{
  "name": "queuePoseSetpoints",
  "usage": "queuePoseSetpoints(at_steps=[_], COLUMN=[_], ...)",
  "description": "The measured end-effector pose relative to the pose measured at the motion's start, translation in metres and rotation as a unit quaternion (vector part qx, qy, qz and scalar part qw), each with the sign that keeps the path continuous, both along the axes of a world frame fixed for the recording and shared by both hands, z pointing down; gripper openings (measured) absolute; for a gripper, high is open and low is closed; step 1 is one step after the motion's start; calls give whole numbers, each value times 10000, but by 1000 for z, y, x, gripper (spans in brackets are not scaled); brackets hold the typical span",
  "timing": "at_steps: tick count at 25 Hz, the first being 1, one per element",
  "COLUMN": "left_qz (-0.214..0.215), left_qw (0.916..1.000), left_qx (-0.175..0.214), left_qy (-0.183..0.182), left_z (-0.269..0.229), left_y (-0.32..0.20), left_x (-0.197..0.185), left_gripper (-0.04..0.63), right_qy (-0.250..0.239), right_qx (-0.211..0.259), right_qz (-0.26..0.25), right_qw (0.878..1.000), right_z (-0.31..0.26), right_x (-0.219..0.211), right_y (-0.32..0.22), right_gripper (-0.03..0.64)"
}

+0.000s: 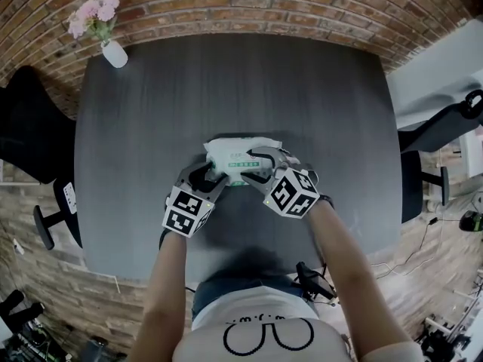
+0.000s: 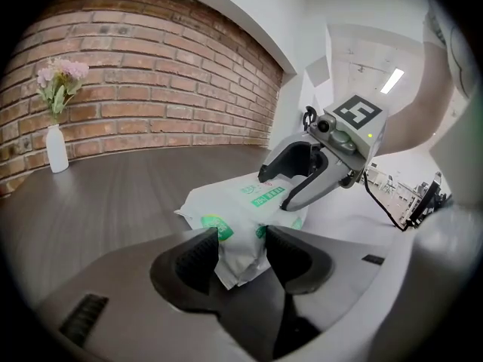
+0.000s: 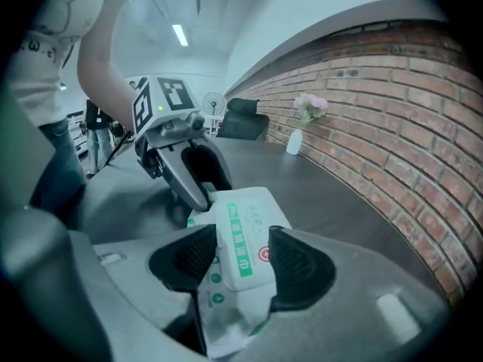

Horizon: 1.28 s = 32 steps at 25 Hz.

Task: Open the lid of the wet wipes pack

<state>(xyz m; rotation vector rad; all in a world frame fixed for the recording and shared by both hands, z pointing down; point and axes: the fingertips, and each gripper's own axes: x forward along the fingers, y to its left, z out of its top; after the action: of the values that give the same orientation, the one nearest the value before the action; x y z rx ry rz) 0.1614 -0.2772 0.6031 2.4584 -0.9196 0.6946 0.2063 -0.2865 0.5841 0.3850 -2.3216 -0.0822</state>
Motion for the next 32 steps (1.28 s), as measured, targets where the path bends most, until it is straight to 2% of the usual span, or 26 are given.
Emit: queuePoseSetpoints(at_steps=[4, 7, 18, 24, 32], left_qz=[19, 41, 110, 136, 145], left_qw=[10000, 10000, 9999, 9998, 9998], left_qx=[14, 30, 28, -4, -39], left_qy=[-27, -49, -81, -113, -149], left_z=[1, 1, 0, 0, 0], left_y=[0, 1, 2, 2, 3], left_x=[-1, -1, 0, 1, 1], left_gripper=[196, 196, 195, 195, 195], right_qy=[31, 0, -527, -647, -940], right_qx=[-72, -350, -1189, -740, -206], right_qz=[-106, -41, 50, 0, 892], right_qw=[9999, 9994, 9915, 9952, 9914], right_z=[2, 1, -13, -41, -52], right_x=[-2, -2, -1, -3, 2], right_y=[0, 0, 0, -14, -73], right_gripper=[215, 200, 138, 59, 38])
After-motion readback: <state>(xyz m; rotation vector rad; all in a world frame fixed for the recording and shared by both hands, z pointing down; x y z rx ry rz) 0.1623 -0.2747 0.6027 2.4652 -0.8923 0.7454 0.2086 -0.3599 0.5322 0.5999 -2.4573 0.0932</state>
